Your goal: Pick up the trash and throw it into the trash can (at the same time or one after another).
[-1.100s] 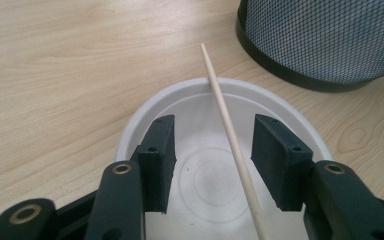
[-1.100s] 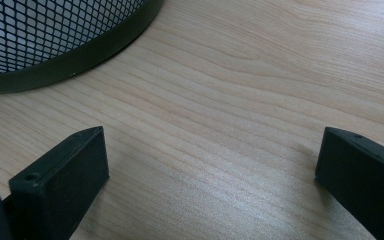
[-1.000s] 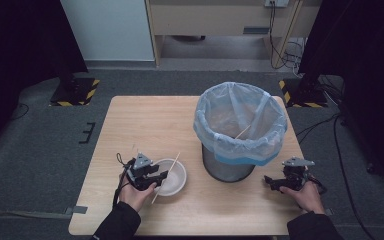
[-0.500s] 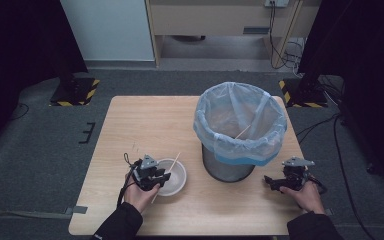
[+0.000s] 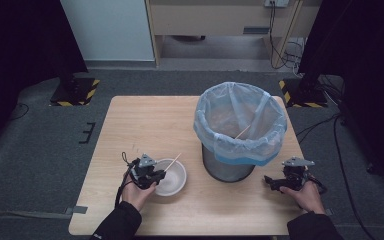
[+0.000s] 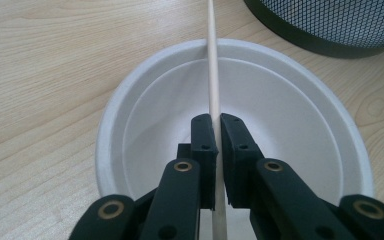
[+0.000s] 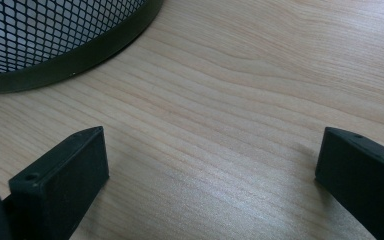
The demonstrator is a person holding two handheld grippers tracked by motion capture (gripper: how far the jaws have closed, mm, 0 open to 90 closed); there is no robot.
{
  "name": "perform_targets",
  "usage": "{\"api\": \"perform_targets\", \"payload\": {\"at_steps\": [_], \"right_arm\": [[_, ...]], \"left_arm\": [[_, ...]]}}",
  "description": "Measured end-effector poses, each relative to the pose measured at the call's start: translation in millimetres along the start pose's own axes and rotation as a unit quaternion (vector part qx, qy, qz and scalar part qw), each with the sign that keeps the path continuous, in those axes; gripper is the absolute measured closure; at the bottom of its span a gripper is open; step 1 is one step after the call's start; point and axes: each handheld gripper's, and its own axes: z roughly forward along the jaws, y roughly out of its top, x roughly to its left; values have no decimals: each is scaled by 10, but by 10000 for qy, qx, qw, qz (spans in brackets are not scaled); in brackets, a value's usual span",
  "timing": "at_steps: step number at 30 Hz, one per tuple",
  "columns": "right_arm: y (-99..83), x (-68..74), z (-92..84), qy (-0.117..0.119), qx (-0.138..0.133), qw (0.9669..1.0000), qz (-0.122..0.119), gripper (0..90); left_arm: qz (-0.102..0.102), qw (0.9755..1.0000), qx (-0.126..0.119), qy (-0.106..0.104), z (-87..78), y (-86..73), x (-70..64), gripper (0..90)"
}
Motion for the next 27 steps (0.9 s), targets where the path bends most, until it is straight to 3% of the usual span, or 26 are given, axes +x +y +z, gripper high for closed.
{"api": "perform_targets", "payload": {"at_steps": [13, 27], "right_arm": [[0, 0, 0, 1, 0, 10000, 2, 8], [0, 0, 0, 0, 0, 10000, 2, 8]], "left_arm": [[-6, 9997, -238, -7, -102, 52, 16, 851], [-88, 9971, -759, 70, -302, 102, 103, 852]]}}
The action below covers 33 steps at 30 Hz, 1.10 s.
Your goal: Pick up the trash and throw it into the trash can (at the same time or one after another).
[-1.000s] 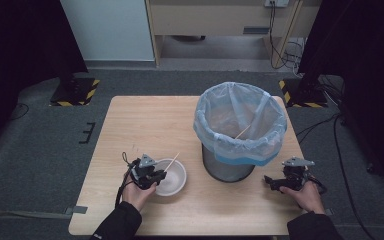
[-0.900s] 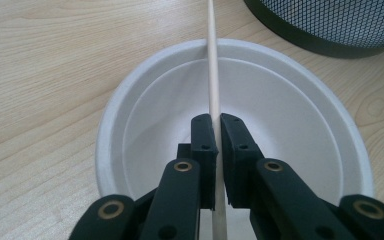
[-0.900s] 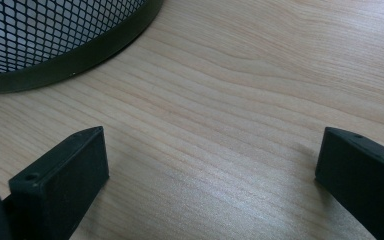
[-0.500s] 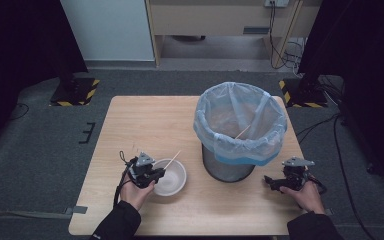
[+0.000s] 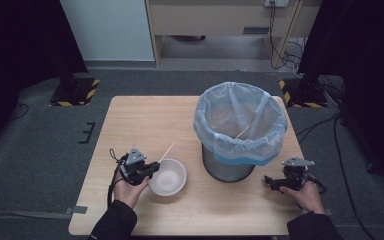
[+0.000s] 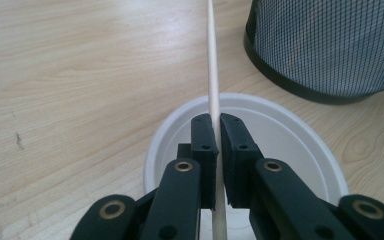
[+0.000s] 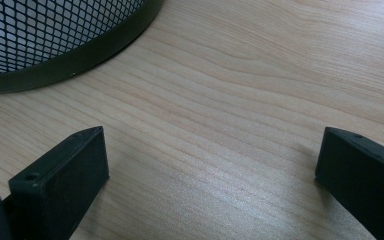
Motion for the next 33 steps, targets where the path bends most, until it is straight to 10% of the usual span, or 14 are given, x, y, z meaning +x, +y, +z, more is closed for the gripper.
{"api": "perform_targets", "payload": {"at_steps": [33], "right_arm": [[1, 1, -1, 8, 5, 10000, 8, 8]], "left_arm": [[243, 9905, -1354, -64, -497, 321, -116, 851]]}}
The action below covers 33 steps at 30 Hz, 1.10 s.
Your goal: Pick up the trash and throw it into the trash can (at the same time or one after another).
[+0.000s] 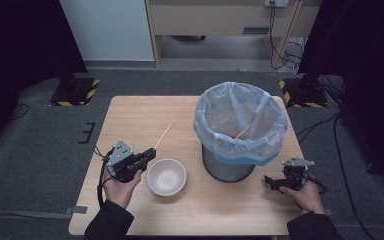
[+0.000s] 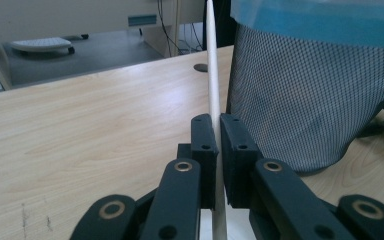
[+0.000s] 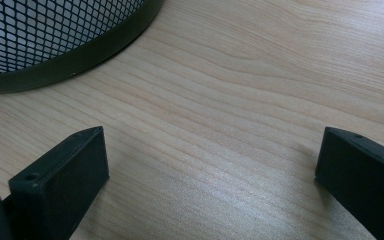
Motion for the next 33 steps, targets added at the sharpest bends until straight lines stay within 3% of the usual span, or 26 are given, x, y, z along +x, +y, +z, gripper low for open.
{"api": "perform_targets", "payload": {"at_steps": [11, 23, 33], "right_arm": [[1, 1, 2, 2, 3, 10000, -5, 8], [1, 1, 2, 3, 3, 10000, -6, 8], [1, 2, 1, 8, 7, 10000, 4, 8]], "left_arm": [[-31, 9989, -463, 6, -169, 175, -26, 852], [52, 9958, -919, 30, -330, 415, -71, 852], [159, 9928, -1181, -65, -294, 640, -139, 852]]}}
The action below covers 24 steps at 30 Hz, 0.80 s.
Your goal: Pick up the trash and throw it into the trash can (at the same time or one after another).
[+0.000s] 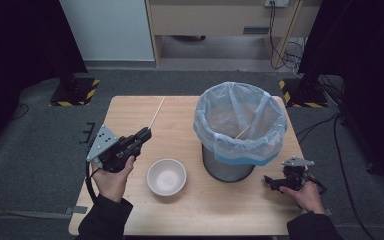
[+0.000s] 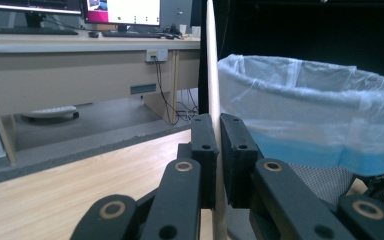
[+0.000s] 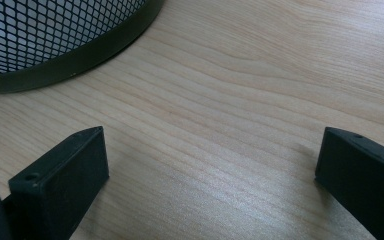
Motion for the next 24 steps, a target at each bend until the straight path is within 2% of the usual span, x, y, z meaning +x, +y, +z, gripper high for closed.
{"api": "perform_targets", "payload": {"at_steps": [24], "right_arm": [[-1, -1, 1, -6, -5, 10000, -11, 8]], "left_arm": [[274, 9984, -401, -288, 359, 532, -302, 852]]}}
